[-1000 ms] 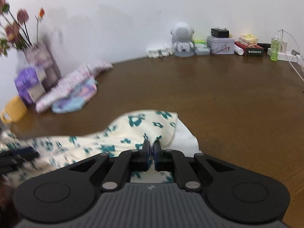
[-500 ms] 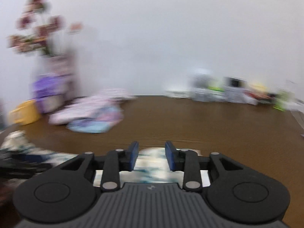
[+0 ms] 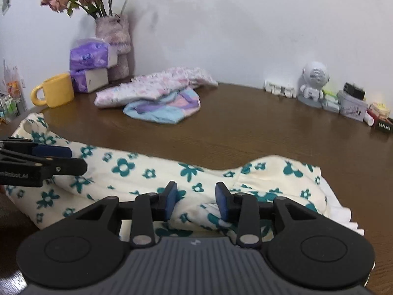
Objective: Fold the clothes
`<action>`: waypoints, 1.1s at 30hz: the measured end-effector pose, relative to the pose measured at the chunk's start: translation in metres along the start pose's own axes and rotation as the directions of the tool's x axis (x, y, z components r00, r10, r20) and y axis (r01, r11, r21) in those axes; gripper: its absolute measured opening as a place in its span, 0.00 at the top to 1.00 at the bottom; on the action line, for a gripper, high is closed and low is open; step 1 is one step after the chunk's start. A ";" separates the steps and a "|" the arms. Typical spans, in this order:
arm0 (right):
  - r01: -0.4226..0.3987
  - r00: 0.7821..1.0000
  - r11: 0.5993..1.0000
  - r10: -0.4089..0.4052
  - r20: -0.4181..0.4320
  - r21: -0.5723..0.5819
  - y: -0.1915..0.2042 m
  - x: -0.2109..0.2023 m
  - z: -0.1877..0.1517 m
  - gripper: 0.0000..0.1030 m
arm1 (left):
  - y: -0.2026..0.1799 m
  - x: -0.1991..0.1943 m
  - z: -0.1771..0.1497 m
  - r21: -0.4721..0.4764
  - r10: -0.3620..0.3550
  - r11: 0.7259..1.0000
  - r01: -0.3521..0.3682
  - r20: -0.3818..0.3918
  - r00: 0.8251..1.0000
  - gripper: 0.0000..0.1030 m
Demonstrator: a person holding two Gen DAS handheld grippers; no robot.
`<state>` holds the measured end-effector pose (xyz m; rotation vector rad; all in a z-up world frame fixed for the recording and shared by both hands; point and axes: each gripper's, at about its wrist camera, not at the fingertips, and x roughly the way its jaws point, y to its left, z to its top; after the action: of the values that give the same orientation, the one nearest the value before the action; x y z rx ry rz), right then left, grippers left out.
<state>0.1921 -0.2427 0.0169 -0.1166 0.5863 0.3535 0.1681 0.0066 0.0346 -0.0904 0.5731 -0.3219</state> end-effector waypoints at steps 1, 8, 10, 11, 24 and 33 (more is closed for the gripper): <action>-0.010 1.000 1.000 0.010 0.013 0.003 0.001 -0.003 0.002 0.66 | 0.003 -0.011 0.002 0.001 -0.007 1.000 0.007 0.017 1.000 0.49; -0.083 0.995 0.997 0.083 0.058 -0.013 0.025 -0.011 0.020 0.61 | 0.059 -0.077 0.017 0.030 0.157 0.987 -0.159 0.046 0.986 0.49; -0.101 0.994 0.995 0.102 0.041 -0.015 0.033 -0.006 0.022 0.61 | 0.079 -0.082 0.018 0.036 0.239 0.970 -0.240 0.025 0.971 0.49; -0.113 0.993 0.994 0.113 0.031 -0.010 0.037 -0.003 0.023 0.60 | 0.090 -0.084 0.018 0.039 0.278 0.960 -0.278 0.015 0.961 0.49; -0.291 0.957 0.956 0.291 0.009 0.035 0.110 0.020 0.073 0.60 | 0.165 -0.064 0.021 -0.010 0.159 0.987 -0.160 -0.048 0.986 0.88; -0.405 0.908 0.908 0.413 -0.070 0.107 0.162 0.073 0.113 0.60 | 0.189 -0.042 0.027 -0.025 0.062 0.998 -0.065 -0.097 0.993 0.88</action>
<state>0.2491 -0.0463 0.0681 0.0821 0.7169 0.7329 0.2017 0.1992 0.0460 -0.0838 0.6744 -0.2577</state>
